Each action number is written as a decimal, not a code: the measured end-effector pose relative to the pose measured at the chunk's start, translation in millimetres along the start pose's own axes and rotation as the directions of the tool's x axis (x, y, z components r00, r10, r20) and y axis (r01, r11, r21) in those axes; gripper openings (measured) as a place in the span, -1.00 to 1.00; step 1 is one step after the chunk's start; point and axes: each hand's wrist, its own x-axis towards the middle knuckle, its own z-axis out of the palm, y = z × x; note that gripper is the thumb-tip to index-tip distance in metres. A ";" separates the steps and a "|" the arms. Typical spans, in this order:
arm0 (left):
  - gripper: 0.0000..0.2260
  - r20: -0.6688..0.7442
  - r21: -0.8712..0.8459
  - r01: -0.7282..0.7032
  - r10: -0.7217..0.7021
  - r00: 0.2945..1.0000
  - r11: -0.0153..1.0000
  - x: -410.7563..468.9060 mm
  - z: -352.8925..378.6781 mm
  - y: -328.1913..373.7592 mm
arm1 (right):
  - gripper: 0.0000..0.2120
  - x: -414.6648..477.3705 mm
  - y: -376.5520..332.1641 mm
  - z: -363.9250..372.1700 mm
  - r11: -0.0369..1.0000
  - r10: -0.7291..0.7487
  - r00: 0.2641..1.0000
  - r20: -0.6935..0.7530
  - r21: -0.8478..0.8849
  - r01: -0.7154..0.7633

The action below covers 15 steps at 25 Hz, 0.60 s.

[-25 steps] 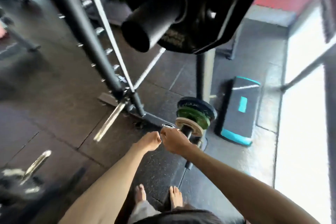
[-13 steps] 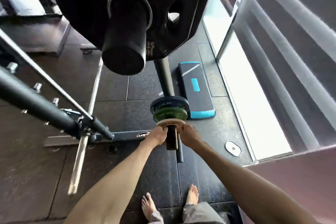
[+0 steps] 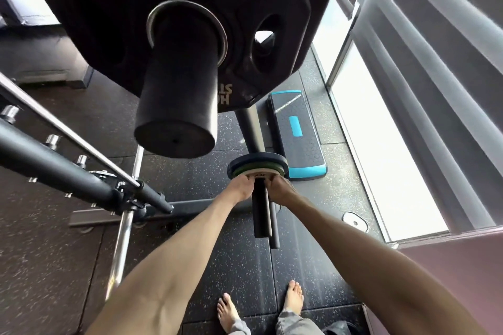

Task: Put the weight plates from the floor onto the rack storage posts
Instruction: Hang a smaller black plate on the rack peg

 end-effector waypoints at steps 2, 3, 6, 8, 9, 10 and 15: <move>-0.52 0.001 0.011 -0.011 0.011 1.000 1.000 8.4 -3.1 2.9 | -0.64 6.7 -3.6 -5.7 1.000 -0.007 1.000 0.004 -0.018 0.007; -0.53 -0.005 0.020 -0.026 0.026 1.000 0.999 10.7 -3.5 3.9 | -0.64 8.1 -5.0 -8.1 1.000 -0.009 1.000 0.009 -0.027 0.009; -0.55 -0.033 0.055 -0.055 0.056 0.998 0.997 13.9 -3.6 4.0 | -0.63 10.3 -9.1 -12.0 0.999 -0.014 1.000 0.014 -0.044 0.015; -0.55 -0.030 0.084 -0.043 0.046 0.998 0.996 11.6 -3.3 5.0 | -0.63 7.0 -10.2 -11.7 0.998 -0.011 1.000 0.017 -0.057 0.012; -0.55 -0.029 0.101 -0.042 0.046 0.999 0.994 9.7 -3.7 6.6 | -0.63 4.8 -10.5 -11.8 0.998 -0.006 1.000 0.023 -0.057 0.008; -0.55 -0.028 0.135 -0.038 0.043 0.999 0.990 8.6 -4.5 7.3 | -0.64 1.7 -11.1 -12.1 0.998 -0.006 1.000 0.021 -0.057 0.007; -0.65 -0.107 0.386 -0.090 0.142 0.984 0.918 -7.4 -14.6 2.6 | -0.71 -27.6 -19.4 -15.7 0.998 -0.018 0.996 -0.089 -0.067 0.012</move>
